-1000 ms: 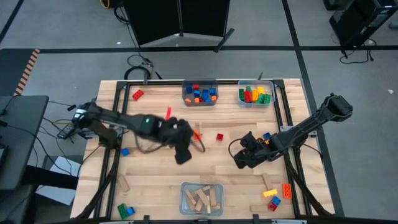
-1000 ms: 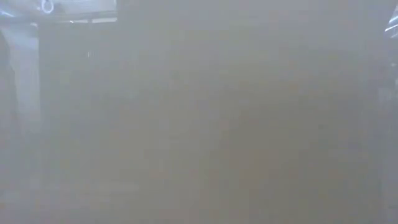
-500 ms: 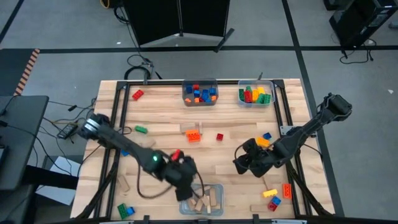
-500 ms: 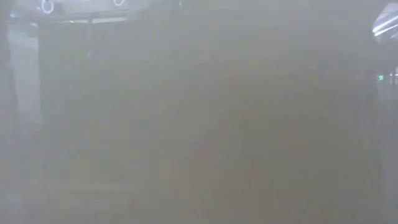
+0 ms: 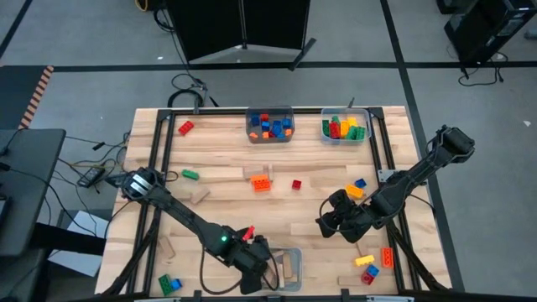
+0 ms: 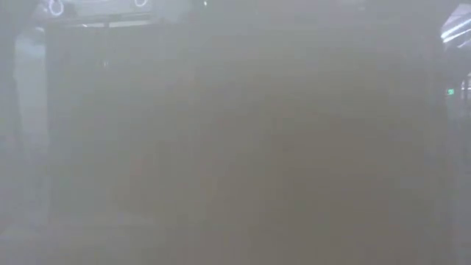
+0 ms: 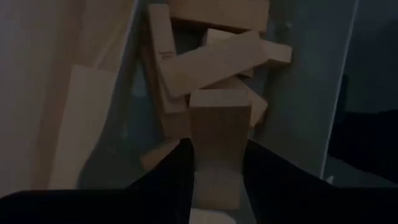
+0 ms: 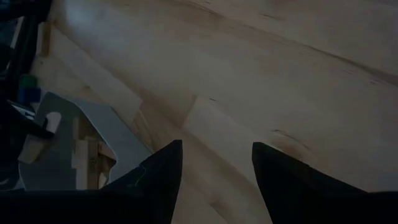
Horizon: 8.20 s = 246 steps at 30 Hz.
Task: Sort blocks by size
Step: Put the brown block into the gray bin, then put the small blue game piece into the black bin
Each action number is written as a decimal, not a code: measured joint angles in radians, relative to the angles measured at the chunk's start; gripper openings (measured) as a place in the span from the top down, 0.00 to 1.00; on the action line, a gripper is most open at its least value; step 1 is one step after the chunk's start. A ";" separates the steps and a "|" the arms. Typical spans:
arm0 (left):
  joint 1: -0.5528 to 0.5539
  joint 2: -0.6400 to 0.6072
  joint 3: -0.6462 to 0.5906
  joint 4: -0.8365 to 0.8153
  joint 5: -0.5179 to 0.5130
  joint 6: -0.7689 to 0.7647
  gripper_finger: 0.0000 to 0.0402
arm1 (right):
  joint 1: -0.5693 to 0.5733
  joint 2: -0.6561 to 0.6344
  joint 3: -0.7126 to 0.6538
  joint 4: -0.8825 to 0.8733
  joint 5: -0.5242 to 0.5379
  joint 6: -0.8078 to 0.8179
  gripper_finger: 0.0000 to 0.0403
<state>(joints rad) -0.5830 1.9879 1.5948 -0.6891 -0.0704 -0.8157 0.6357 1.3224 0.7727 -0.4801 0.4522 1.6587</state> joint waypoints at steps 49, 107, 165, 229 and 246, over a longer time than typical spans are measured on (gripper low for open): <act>-0.144 -0.029 0.103 -0.870 -0.615 -0.122 0.52 | 0.181 0.001 0.259 -0.281 -0.074 0.164 0.82; -0.034 -0.751 -0.801 -0.011 -0.344 -0.157 0.52 | 0.266 0.661 0.967 -0.977 -0.371 -0.112 0.90; -0.034 -0.750 -0.801 0.423 -0.318 -0.146 0.52 | 0.308 0.823 0.802 -0.663 -0.576 -0.367 0.71; -0.033 -0.750 -0.801 0.576 -0.310 -0.051 0.52 | -0.119 0.571 1.022 -1.071 -0.187 -0.512 0.51; -0.030 -0.750 -0.801 0.598 -0.323 -0.049 0.52 | -0.553 -0.134 0.251 -0.870 -0.186 -0.444 0.51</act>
<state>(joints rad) -0.6132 1.2381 0.7937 -0.0909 -0.3931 -0.8646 0.0830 1.1882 1.0234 -1.3502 0.2666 1.2150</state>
